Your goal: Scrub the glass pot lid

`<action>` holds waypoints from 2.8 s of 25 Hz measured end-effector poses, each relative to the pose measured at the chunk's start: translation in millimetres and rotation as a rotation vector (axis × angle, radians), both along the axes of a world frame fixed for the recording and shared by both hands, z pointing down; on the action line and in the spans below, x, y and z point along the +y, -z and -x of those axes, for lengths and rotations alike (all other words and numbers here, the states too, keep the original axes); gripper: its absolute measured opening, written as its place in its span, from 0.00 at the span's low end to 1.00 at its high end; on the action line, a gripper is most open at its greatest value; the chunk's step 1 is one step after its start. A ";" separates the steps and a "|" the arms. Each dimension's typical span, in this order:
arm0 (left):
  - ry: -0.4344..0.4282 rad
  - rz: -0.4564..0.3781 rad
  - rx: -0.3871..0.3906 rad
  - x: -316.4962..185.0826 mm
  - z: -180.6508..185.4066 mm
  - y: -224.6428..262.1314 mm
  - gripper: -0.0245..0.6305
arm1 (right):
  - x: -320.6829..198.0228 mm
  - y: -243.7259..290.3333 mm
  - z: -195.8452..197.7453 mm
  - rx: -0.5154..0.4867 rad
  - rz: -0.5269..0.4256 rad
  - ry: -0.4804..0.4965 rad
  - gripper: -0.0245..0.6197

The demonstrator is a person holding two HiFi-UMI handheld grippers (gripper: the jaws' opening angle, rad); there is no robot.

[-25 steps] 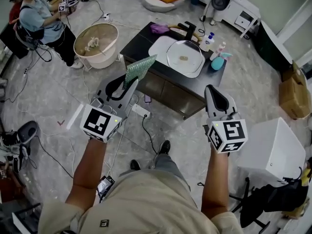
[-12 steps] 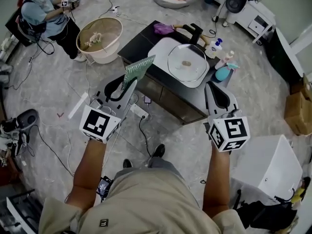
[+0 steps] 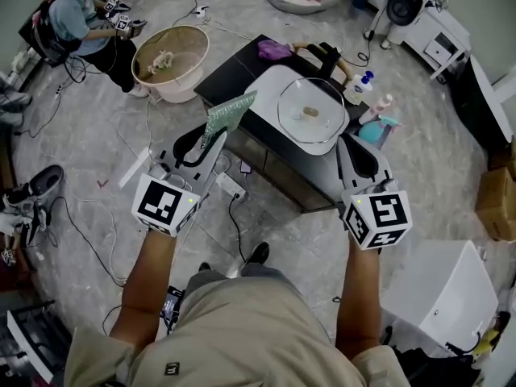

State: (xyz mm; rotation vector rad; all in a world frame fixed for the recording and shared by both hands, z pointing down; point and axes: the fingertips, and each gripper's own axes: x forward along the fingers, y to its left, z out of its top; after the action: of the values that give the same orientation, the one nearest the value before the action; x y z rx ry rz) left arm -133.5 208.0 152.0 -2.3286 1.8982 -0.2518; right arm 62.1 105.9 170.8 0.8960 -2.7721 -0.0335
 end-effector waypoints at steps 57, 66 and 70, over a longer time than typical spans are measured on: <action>-0.511 0.073 -0.045 -248.5 35.6 -42.7 0.18 | -144.2 -13.3 38.0 0.063 0.046 -0.443 0.08; -0.411 0.180 -0.094 -322.2 21.3 -93.1 0.18 | -235.2 -45.9 38.4 0.062 0.101 -0.333 0.08; -0.373 0.233 -0.081 -353.7 19.5 -122.3 0.18 | -265.5 -67.4 33.7 0.081 0.141 -0.314 0.08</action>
State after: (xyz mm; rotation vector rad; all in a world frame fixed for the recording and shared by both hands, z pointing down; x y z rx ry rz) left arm -153.0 -145.7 274.3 -2.7158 1.4267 -0.5387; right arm 28.5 -159.6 238.1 1.2482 -2.4929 0.1716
